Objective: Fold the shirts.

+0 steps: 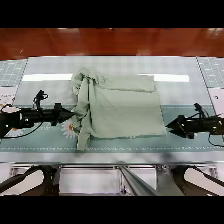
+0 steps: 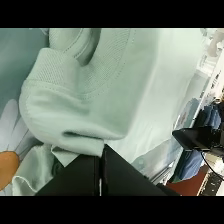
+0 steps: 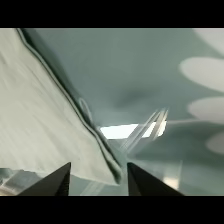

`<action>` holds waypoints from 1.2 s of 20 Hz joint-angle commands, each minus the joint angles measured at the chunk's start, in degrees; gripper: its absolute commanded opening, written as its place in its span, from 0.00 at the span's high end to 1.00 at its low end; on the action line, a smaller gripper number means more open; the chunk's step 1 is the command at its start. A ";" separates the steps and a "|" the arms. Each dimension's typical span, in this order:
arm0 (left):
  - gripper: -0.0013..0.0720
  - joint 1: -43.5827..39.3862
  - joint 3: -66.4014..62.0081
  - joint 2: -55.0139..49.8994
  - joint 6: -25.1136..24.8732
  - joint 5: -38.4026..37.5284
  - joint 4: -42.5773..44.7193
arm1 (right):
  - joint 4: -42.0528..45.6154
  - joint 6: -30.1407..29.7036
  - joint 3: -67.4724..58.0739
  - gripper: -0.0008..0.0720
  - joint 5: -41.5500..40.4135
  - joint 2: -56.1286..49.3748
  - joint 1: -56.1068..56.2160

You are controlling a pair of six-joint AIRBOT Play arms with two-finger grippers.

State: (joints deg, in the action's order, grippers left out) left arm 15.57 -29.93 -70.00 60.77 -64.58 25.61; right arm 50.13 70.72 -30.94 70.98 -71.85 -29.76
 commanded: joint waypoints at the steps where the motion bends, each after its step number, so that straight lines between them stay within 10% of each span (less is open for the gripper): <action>1: 0.95 -0.02 -0.13 -0.04 -0.09 0.11 -0.17 | -4.55 -1.07 -0.96 0.44 -3.91 -4.96 6.32; 3: 0.95 0.00 -0.46 -0.04 -0.11 0.24 -0.15 | -7.54 -1.38 -4.13 0.53 -5.25 -7.32 10.80; 5: 0.95 0.20 -2.25 -0.04 -0.09 0.66 -0.17 | -8.87 -2.03 -8.74 0.96 -4.79 -8.57 15.08; 18: 0.95 5.33 -66.16 7.32 12.46 -6.56 -0.04 | 1.90 10.84 -80.46 0.96 6.19 6.38 17.77; 24: 0.95 19.28 -78.93 20.70 14.32 -6.43 0.59 | 18.82 14.78 -86.79 0.96 6.25 23.52 17.79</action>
State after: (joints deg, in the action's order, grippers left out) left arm 28.56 -103.48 -55.59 74.00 -71.35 25.71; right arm 60.03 82.85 -114.39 77.06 -55.68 -12.01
